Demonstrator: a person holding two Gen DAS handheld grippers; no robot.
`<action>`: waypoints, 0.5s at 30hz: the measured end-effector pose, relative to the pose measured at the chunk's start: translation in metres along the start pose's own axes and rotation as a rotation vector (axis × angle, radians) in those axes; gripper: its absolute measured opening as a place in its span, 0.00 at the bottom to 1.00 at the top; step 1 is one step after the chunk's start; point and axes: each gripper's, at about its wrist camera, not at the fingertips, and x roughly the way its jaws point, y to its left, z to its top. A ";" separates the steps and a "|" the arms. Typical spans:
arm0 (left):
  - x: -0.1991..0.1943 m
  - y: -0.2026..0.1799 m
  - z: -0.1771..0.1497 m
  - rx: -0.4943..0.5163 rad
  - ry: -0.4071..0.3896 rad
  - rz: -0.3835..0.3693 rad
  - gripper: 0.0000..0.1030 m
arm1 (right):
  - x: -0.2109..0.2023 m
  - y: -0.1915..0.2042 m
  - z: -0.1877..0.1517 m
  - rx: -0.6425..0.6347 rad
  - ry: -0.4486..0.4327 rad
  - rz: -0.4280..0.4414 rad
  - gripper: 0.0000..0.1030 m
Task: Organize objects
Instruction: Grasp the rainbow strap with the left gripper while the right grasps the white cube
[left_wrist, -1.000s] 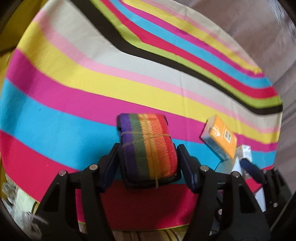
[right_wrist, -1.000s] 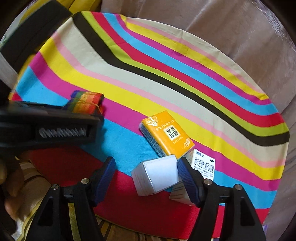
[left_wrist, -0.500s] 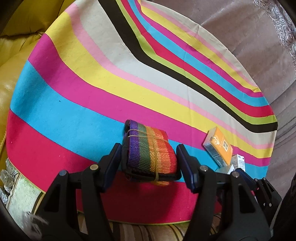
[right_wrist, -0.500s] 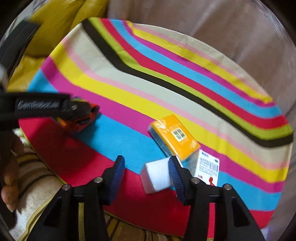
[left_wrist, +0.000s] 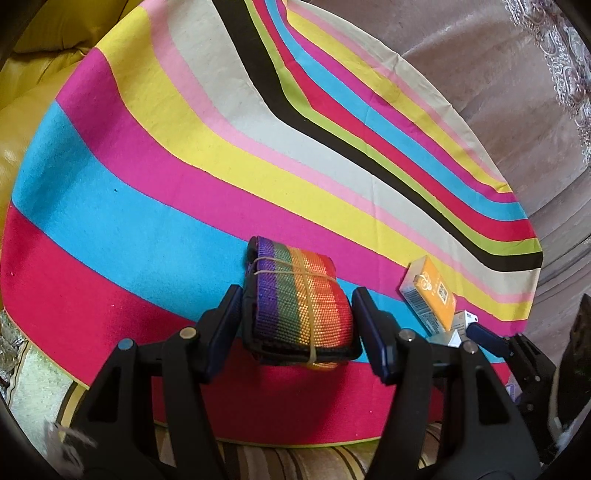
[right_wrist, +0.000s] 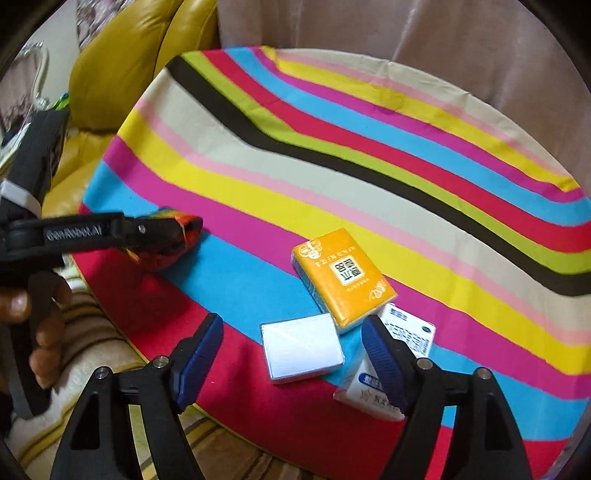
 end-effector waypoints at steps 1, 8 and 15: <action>0.000 0.000 0.000 -0.002 0.000 -0.002 0.62 | 0.003 0.003 -0.002 -0.022 0.014 -0.012 0.71; 0.002 0.000 -0.002 -0.005 -0.002 -0.004 0.62 | 0.019 0.010 -0.004 -0.067 0.081 -0.049 0.55; -0.003 -0.002 -0.002 0.012 -0.017 0.006 0.61 | 0.017 0.011 -0.009 -0.039 0.088 -0.044 0.44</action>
